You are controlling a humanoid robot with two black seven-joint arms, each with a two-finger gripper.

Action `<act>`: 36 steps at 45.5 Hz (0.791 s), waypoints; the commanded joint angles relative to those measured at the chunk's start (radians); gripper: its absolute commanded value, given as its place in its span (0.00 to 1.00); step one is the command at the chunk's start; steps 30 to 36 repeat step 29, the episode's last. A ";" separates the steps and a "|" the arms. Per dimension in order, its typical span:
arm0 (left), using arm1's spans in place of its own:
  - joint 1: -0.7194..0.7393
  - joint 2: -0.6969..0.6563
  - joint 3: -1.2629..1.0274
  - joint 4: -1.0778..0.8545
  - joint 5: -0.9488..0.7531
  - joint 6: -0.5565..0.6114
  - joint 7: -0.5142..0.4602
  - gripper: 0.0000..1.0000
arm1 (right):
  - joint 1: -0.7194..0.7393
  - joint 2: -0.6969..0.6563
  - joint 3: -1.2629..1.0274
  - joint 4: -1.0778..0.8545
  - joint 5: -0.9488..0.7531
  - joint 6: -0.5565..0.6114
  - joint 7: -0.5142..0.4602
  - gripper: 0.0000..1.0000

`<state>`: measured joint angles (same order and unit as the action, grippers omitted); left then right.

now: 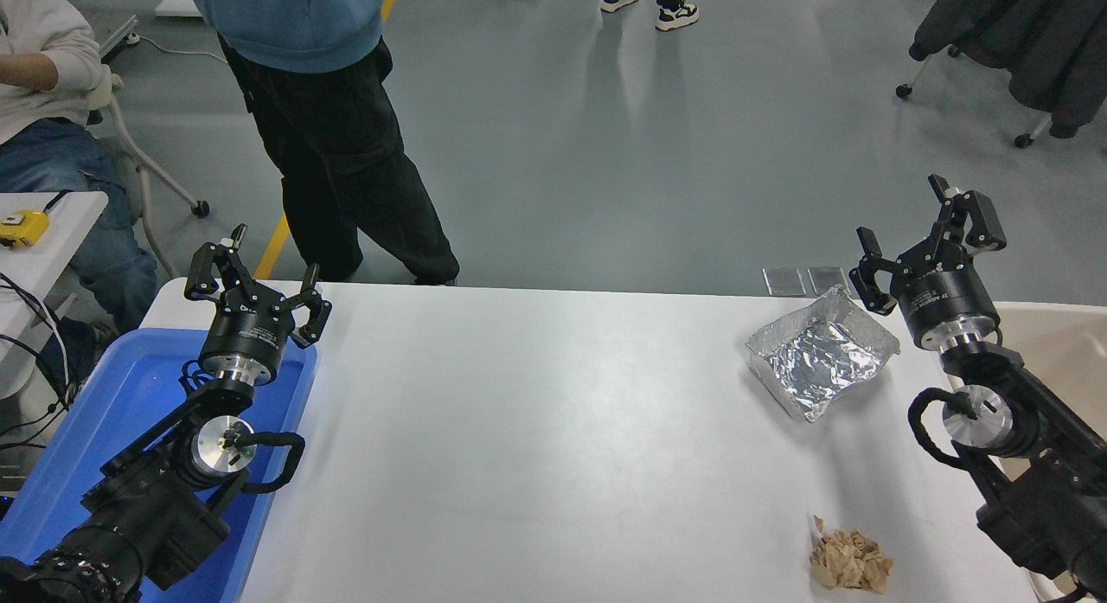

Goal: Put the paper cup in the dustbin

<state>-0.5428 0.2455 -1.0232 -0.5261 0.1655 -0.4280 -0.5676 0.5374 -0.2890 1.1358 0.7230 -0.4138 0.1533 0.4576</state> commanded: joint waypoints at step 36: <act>0.000 0.000 0.000 0.000 0.000 0.000 0.000 1.00 | -0.011 0.042 -0.079 -0.074 -0.017 -0.001 0.022 1.00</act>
